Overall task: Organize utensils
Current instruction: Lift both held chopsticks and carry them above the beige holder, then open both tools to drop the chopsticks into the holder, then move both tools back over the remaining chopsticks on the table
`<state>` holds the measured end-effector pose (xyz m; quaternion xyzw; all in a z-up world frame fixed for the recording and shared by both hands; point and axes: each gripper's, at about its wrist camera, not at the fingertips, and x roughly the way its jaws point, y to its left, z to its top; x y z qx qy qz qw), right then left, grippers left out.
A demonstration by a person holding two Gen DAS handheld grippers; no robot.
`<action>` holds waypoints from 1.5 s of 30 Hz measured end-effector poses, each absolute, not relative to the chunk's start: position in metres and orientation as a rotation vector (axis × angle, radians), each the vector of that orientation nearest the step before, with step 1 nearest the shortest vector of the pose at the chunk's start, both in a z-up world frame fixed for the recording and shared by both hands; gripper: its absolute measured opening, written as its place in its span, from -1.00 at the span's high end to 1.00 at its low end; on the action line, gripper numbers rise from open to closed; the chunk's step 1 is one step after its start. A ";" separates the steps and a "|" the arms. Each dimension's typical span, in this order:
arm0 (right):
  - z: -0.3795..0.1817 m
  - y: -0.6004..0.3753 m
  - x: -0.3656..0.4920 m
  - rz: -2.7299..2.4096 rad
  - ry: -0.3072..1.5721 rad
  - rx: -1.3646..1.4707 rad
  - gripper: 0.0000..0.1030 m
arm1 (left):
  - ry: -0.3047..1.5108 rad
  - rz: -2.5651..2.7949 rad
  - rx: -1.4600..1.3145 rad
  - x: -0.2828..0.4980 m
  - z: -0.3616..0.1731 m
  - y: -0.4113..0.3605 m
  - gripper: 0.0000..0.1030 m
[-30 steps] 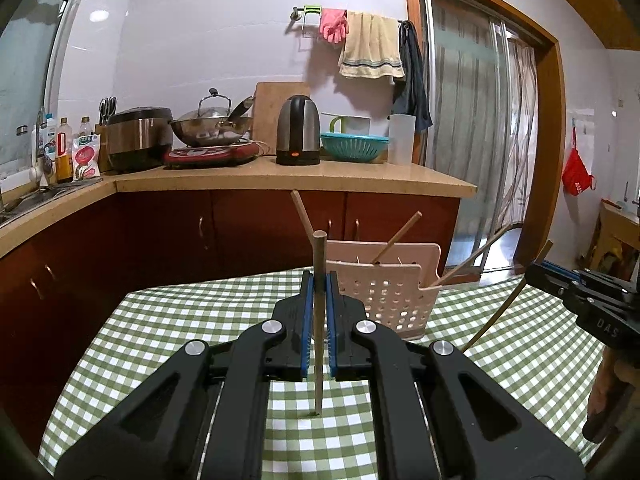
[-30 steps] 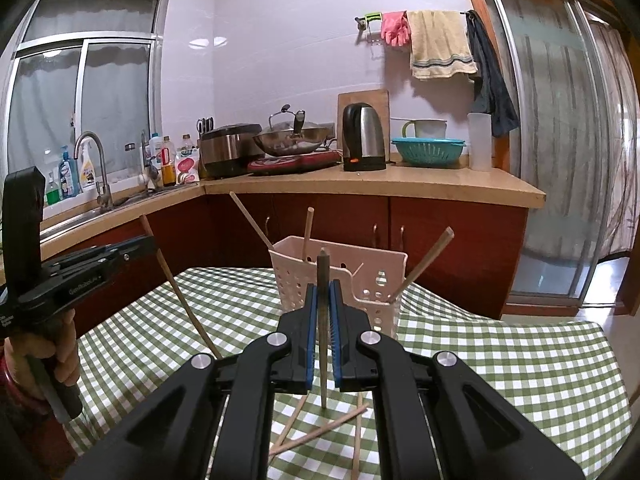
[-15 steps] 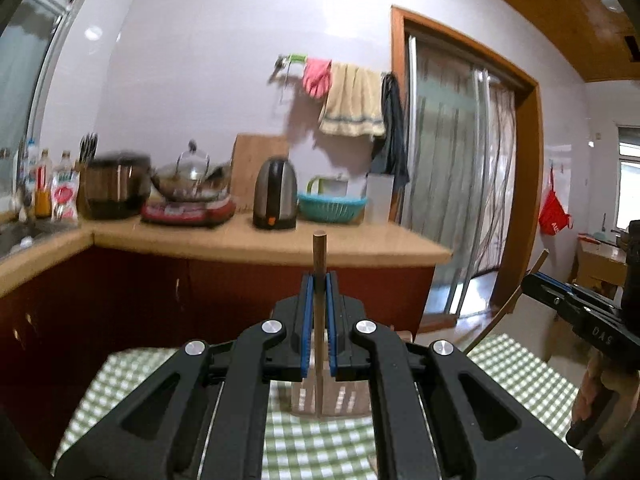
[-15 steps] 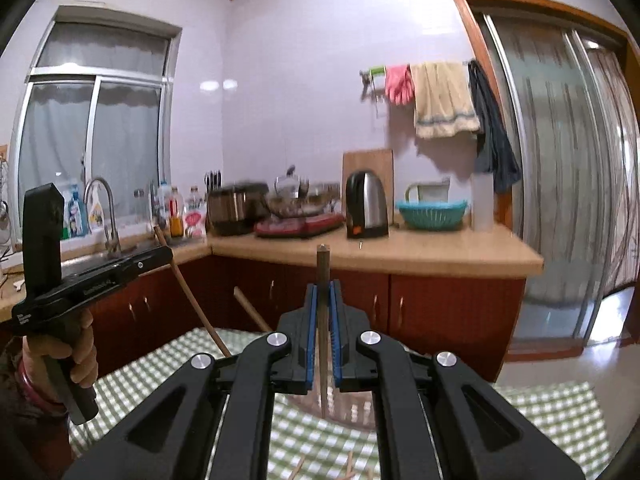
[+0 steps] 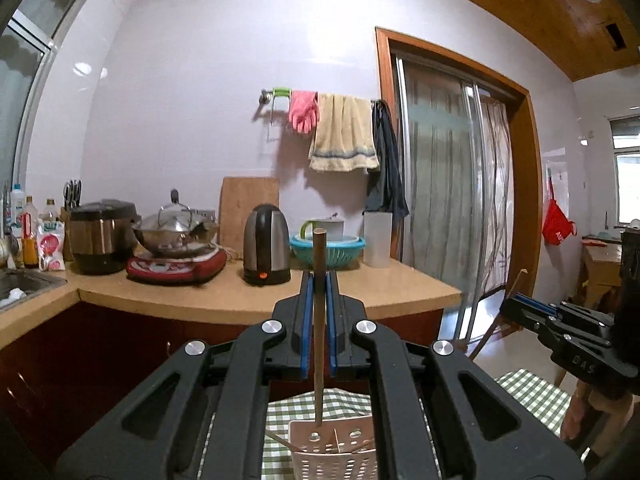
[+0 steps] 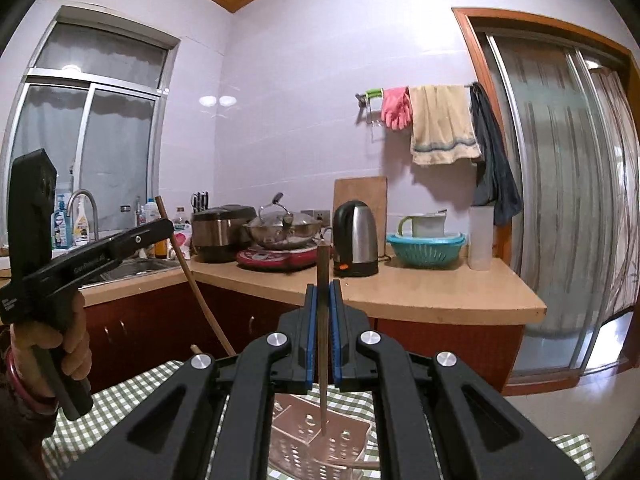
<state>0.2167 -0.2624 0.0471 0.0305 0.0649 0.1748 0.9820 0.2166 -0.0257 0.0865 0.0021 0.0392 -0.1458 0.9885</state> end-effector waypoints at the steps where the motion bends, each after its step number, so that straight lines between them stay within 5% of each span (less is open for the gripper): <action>1: 0.041 -0.263 0.221 0.350 0.143 0.066 0.87 | 0.090 -0.292 0.004 0.222 0.079 -0.028 0.87; 17: -0.028 -0.245 0.254 0.361 0.329 0.041 0.86 | 0.289 -0.279 0.018 0.266 -0.009 -0.035 0.86; 19: -0.026 -0.246 0.252 0.353 0.321 0.045 0.63 | 0.298 -0.284 0.023 0.266 -0.012 -0.035 0.82; 20: -0.024 -0.247 0.251 0.347 0.313 0.047 0.36 | 0.301 -0.283 0.028 0.264 -0.012 -0.035 0.80; 21: -0.021 -0.248 0.247 0.340 0.301 0.048 0.15 | 0.302 -0.284 0.027 0.264 -0.012 -0.034 0.65; 22: -0.021 -0.248 0.247 0.340 0.301 0.048 0.11 | 0.300 -0.284 0.022 0.262 -0.011 -0.032 0.38; 24: -0.012 -0.250 0.239 0.333 0.281 0.037 0.07 | 0.292 -0.281 0.010 0.257 -0.009 -0.028 0.14; 31: 0.003 -0.257 0.200 0.313 0.246 0.023 -0.09 | 0.304 -0.265 -0.019 0.229 -0.005 -0.015 -0.10; 45: -0.046 -0.277 0.112 0.254 0.347 0.040 -0.12 | 0.363 -0.268 0.021 0.135 -0.043 -0.021 -0.10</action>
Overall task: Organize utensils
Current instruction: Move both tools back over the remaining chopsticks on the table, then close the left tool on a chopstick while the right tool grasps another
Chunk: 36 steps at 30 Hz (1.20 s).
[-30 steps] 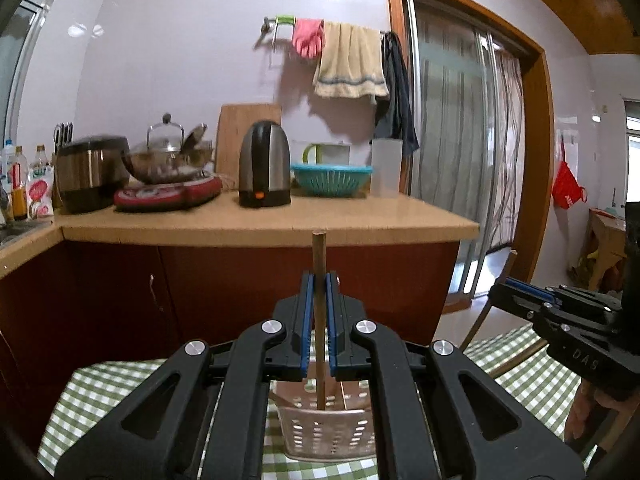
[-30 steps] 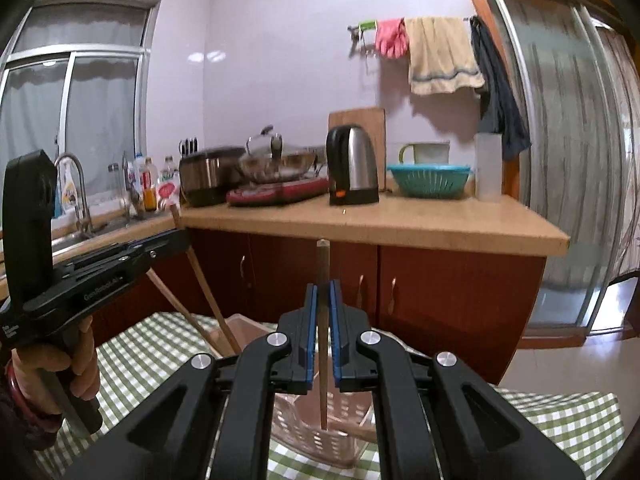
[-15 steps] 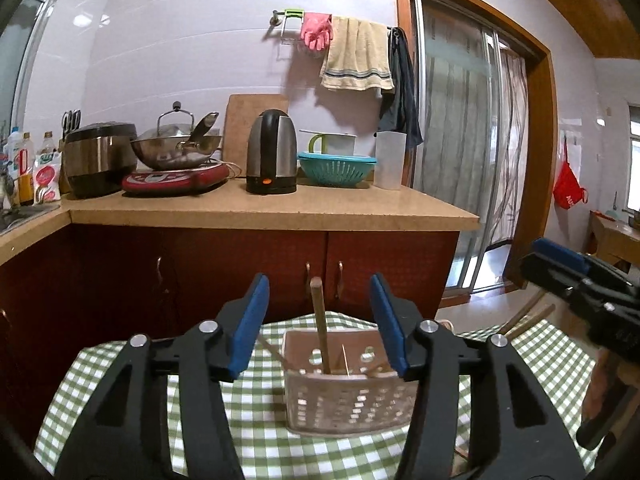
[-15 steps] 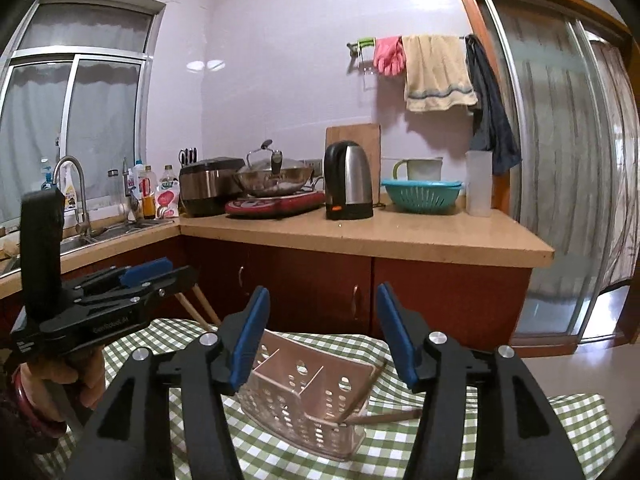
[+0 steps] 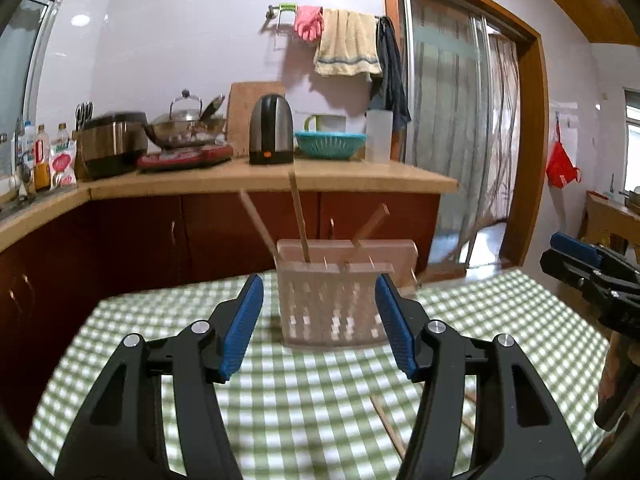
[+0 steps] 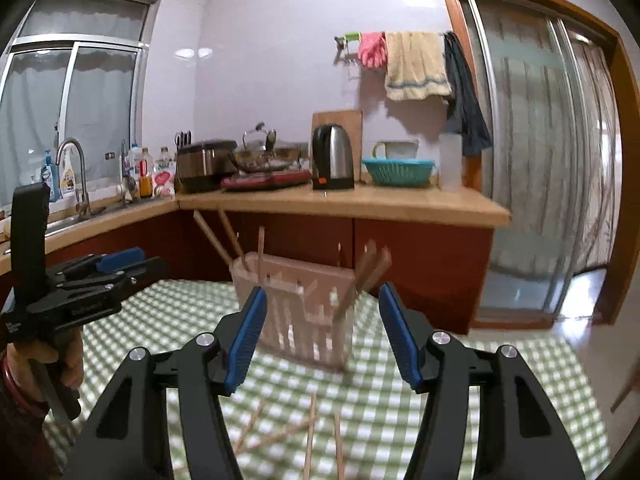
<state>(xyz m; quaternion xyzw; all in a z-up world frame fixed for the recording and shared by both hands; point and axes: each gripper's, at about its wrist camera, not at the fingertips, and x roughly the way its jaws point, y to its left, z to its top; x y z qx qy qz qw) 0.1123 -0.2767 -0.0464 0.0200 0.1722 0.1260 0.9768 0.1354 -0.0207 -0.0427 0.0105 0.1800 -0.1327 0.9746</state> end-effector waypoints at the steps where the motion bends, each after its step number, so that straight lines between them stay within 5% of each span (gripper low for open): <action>1: -0.053 -0.278 0.107 0.250 0.360 0.042 -0.12 | 0.377 -0.271 0.017 0.130 -0.049 -0.021 -0.10; 21: -0.156 -0.277 0.043 0.274 0.549 0.048 -0.04 | 0.596 -0.282 0.052 0.049 -0.156 -0.032 -0.06; 36: -0.166 -0.282 0.035 0.285 0.566 0.067 -0.04 | 0.724 -0.303 0.047 0.039 -0.196 -0.040 0.43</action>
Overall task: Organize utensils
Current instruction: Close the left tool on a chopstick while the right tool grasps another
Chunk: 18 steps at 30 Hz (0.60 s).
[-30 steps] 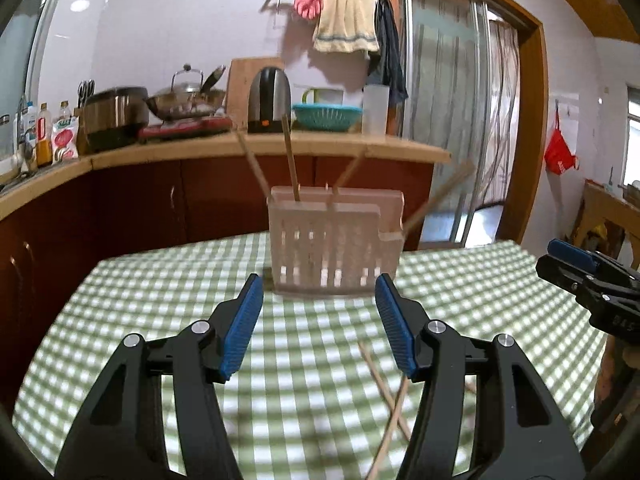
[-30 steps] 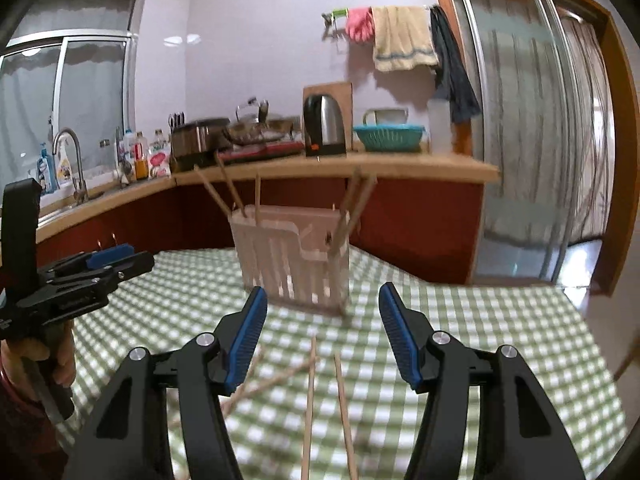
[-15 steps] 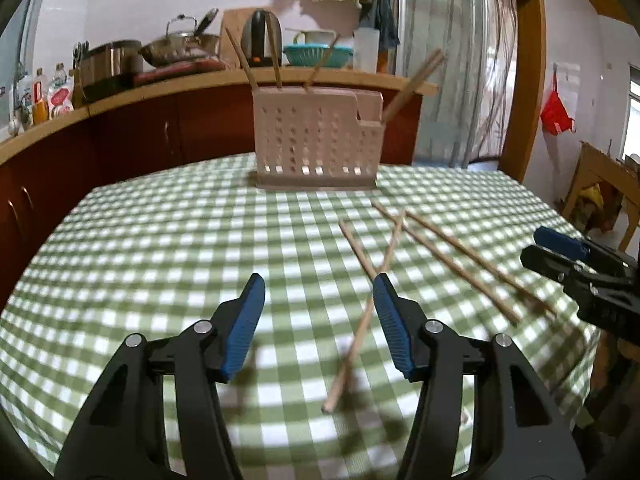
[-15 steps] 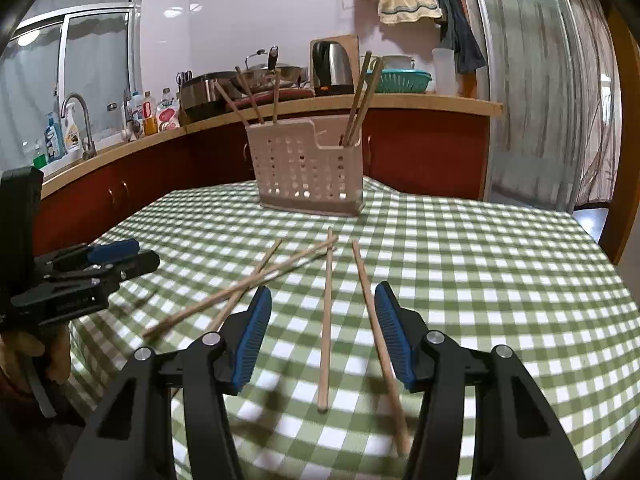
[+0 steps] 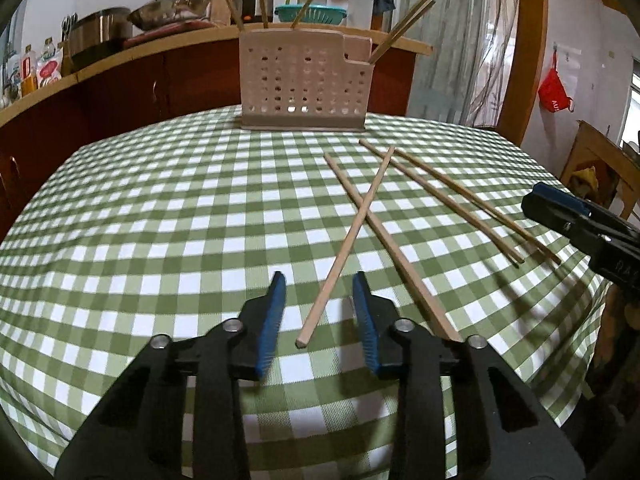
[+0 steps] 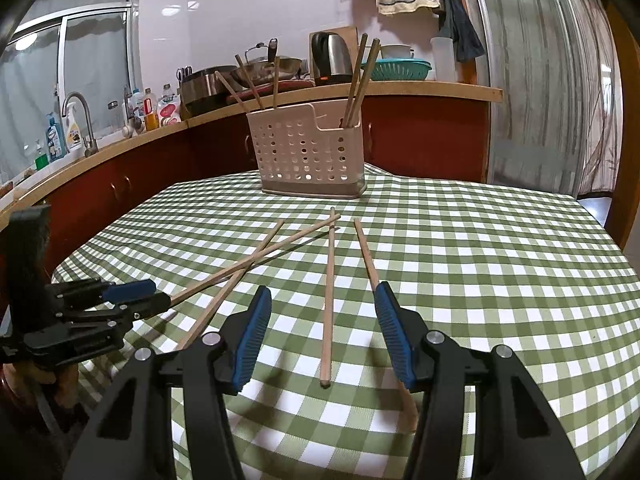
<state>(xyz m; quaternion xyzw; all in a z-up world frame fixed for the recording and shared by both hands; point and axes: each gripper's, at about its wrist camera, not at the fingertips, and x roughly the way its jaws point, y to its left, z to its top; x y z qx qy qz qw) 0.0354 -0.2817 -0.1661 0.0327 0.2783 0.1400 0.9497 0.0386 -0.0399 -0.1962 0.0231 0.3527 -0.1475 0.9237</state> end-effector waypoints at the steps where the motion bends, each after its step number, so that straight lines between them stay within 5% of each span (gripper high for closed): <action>1: -0.166 -0.282 0.036 0.285 0.568 0.066 -0.04 | 0.734 -0.302 0.044 0.039 -0.198 -0.040 0.53; 6: -0.168 -0.280 0.036 0.288 0.573 0.064 -0.04 | 0.738 -0.292 0.052 0.038 -0.202 -0.042 0.75; 18: -0.175 -0.280 0.037 0.296 0.592 0.062 -0.04 | 0.733 -0.276 0.057 0.036 -0.201 -0.044 0.87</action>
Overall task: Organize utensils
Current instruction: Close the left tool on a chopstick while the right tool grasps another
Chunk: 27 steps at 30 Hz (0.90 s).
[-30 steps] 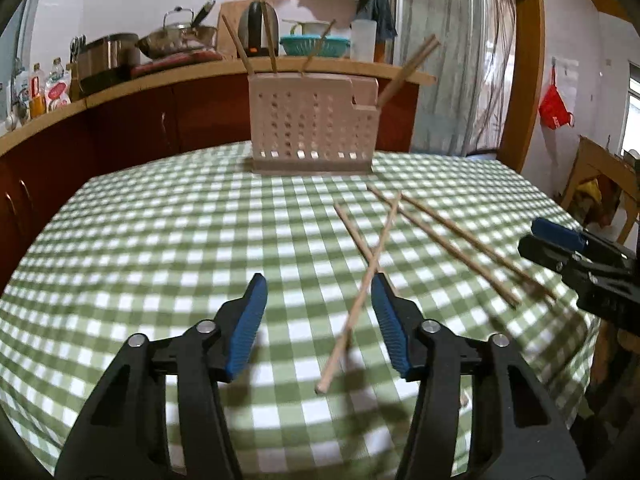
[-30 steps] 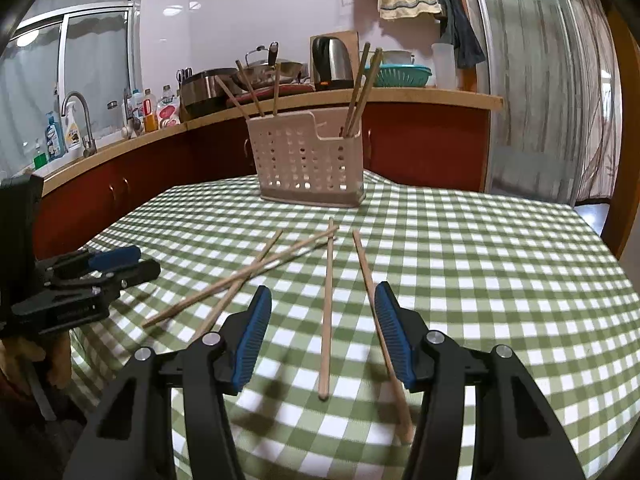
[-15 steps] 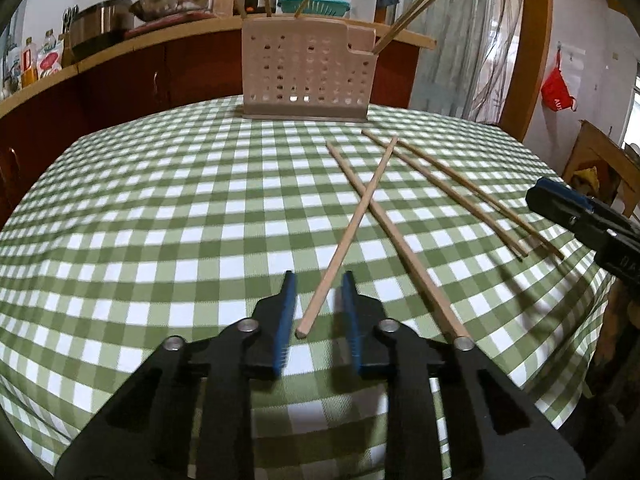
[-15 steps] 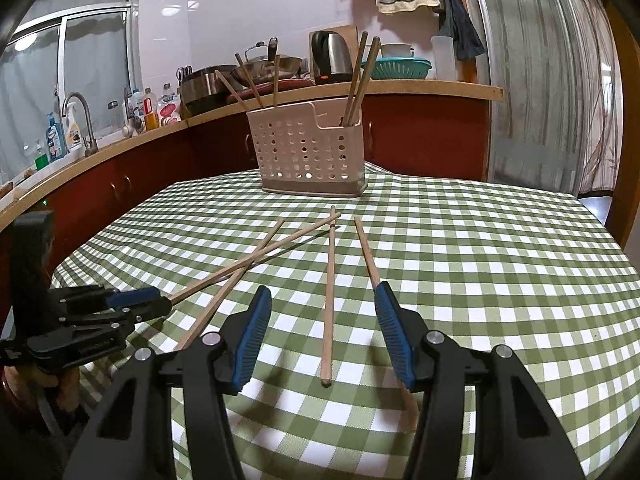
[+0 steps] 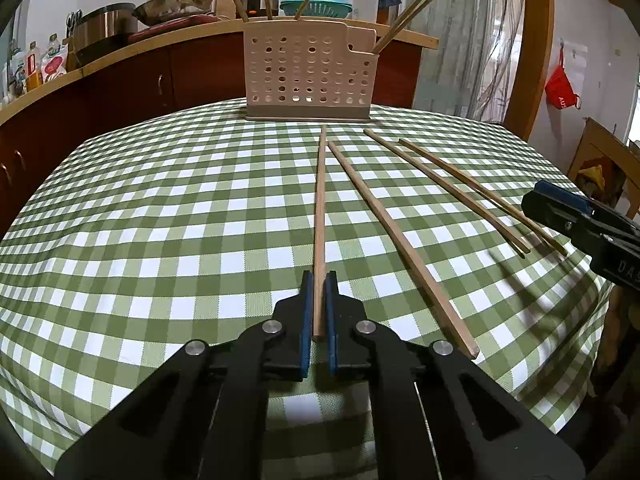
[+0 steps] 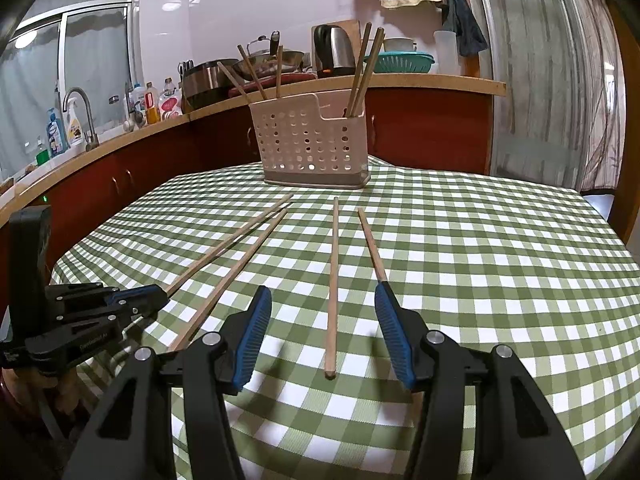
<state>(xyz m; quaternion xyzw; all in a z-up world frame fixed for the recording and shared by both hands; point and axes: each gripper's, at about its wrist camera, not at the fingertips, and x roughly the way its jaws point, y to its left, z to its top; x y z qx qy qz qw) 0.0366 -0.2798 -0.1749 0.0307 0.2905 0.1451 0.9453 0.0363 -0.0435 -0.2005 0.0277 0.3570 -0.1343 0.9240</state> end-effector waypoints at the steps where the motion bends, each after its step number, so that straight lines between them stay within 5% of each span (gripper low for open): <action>1: -0.176 -0.280 0.037 0.296 0.595 0.062 -0.04 | 0.731 -0.274 0.056 0.036 -0.200 -0.043 0.87; 17: -0.199 -0.279 0.041 0.301 0.685 0.084 0.46 | 0.718 -0.251 0.048 0.033 -0.197 -0.042 0.88; 23: -0.206 -0.281 0.046 0.292 0.724 0.097 0.84 | 0.716 -0.249 0.048 0.033 -0.196 -0.041 0.87; 27: -0.201 -0.280 0.042 0.284 0.706 0.079 0.86 | 0.705 -0.247 0.049 0.032 -0.194 -0.042 0.87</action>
